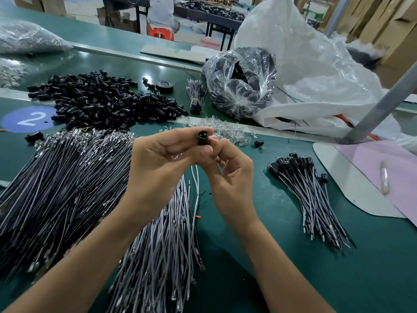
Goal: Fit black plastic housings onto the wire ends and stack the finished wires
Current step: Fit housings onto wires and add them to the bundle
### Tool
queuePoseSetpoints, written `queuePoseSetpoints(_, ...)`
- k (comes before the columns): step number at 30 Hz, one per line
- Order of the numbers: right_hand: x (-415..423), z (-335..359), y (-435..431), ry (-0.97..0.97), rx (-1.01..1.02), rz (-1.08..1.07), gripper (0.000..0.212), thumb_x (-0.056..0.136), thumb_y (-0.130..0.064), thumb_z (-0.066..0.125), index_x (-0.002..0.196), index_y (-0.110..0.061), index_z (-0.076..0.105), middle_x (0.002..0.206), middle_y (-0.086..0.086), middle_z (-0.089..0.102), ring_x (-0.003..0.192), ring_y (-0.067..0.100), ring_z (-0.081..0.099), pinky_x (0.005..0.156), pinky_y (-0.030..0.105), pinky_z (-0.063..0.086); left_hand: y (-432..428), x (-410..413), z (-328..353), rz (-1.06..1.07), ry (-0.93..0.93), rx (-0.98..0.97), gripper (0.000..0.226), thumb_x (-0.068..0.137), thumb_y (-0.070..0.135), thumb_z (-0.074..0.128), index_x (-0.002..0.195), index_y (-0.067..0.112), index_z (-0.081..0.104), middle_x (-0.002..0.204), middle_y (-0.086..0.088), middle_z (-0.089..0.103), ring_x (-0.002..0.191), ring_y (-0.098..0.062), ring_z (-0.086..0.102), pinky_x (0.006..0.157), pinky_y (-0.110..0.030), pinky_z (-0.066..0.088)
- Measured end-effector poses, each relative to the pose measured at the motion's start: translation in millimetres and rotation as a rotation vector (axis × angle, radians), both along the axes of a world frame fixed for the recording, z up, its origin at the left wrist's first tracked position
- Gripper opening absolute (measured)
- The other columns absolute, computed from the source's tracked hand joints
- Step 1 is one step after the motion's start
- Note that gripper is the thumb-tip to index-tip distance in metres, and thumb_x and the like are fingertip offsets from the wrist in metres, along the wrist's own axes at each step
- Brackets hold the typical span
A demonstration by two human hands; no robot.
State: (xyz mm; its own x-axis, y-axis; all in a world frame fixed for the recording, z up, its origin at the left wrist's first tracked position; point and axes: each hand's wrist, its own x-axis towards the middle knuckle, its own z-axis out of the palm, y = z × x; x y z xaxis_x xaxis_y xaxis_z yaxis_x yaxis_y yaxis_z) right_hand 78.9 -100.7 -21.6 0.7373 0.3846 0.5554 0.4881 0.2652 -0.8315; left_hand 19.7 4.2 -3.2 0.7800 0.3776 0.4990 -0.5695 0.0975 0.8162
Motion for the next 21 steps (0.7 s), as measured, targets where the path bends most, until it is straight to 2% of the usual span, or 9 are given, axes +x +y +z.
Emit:
queuePoseSetpoints(2, 1, -1, -2, -0.001, -0.013, -0.034, 0.022, 0.089, -0.009, 0.065, 0.071, -0.017, 0.055, 0.069, -0.002, 0.052, 0.067, 0.024, 0.042, 0.066, 0.038, 0.038, 1, 1, 0, 0.035, 0.058, 0.07, 0.034, 0.071, 0.018, 0.077, 0.104, 0.017, 0.073, 0.097, -0.001, 0.077, 0.096, -0.02, 0.073, 0.089, -0.029, 0.055)
queuePoseSetpoints(4, 3, -2, -4, -0.005, -0.036, -0.063, 0.022, 0.089, -0.01, 0.065, 0.07, -0.012, 0.054, 0.066, 0.002, 0.052, 0.065, 0.028, 0.044, 0.064, 0.044, 0.039, 4, 1, -1, 0.066, 0.113, 0.111, 0.029, 0.07, 0.02, 0.079, 0.099, 0.021, 0.076, 0.096, 0.001, 0.077, 0.095, -0.019, 0.073, 0.089, -0.033, 0.056)
queuePoseSetpoints(6, 3, -4, -3, -0.007, -0.054, -0.068, 0.023, 0.09, -0.012, 0.065, 0.07, -0.008, 0.054, 0.066, 0.002, 0.052, 0.065, 0.03, 0.044, 0.064, 0.049, 0.04, 7, 0, -2, 0.074, 0.13, 0.119, 0.022, 0.072, 0.018, 0.078, 0.094, 0.017, 0.078, 0.095, -0.002, 0.077, 0.092, -0.023, 0.074, 0.087, -0.039, 0.058)
queuePoseSetpoints(8, 2, -5, -1, 0.009, -0.05, -0.061, 0.024, 0.09, -0.013, 0.065, 0.071, -0.005, 0.053, 0.069, -0.006, 0.055, 0.066, 0.028, 0.045, 0.065, 0.05, 0.042, 7, 0, -3, 0.092, 0.123, 0.134, 0.022, 0.073, 0.016, 0.077, 0.094, 0.01, 0.076, 0.094, -0.006, 0.077, 0.09, -0.026, 0.074, 0.086, -0.041, 0.058)
queuePoseSetpoints(11, 1, -6, 1, 0.039, -0.029, -0.025, 0.025, 0.091, -0.013, 0.064, 0.072, -0.004, 0.051, 0.072, -0.005, 0.056, 0.069, 0.023, 0.044, 0.065, 0.049, 0.04, 4, 0, -3, 0.121, 0.105, 0.107, 0.021, 0.072, 0.015, 0.076, 0.091, 0.007, 0.078, 0.091, -0.004, 0.077, 0.087, -0.024, 0.074, 0.084, -0.035, 0.059)
queuePoseSetpoints(15, 1, -8, 4, 0.036, 0.006, 0.002, 0.025, 0.092, -0.015, 0.063, 0.071, -0.011, 0.049, 0.077, -0.015, 0.056, 0.073, 0.012, 0.045, 0.066, 0.039, 0.036, -1, 1, -4, 0.117, 0.084, 0.005, 0.015, 0.07, 0.011, 0.075, 0.084, 0.011, 0.079, 0.087, -0.006, 0.077, 0.085, -0.026, 0.073, 0.083, -0.035, 0.058)
queuePoseSetpoints(19, -3, -11, 7, 0.002, 0.008, -0.015, 0.021, 0.091, -0.016, 0.063, 0.075, -0.005, 0.057, 0.073, 0.002, 0.053, 0.069, 0.029, 0.042, 0.067, 0.053, 0.04, -2, 0, -1, 0.049, 0.029, -0.073, 0.012, 0.068, 0.007, 0.076, 0.079, 0.013, 0.079, 0.083, -0.005, 0.077, 0.078, -0.02, 0.074, 0.076, -0.025, 0.056)
queuePoseSetpoints(21, -5, -11, 8, 0.001, 0.011, -0.015, 0.018, 0.091, -0.013, 0.062, 0.074, -0.007, 0.057, 0.072, -0.002, 0.052, 0.068, 0.029, 0.041, 0.066, 0.055, 0.04, 0, 0, -1, 0.038, 0.015, -0.093, 0.013, 0.068, 0.005, 0.075, 0.078, 0.012, 0.079, 0.082, -0.005, 0.077, 0.077, -0.018, 0.074, 0.074, -0.022, 0.056)
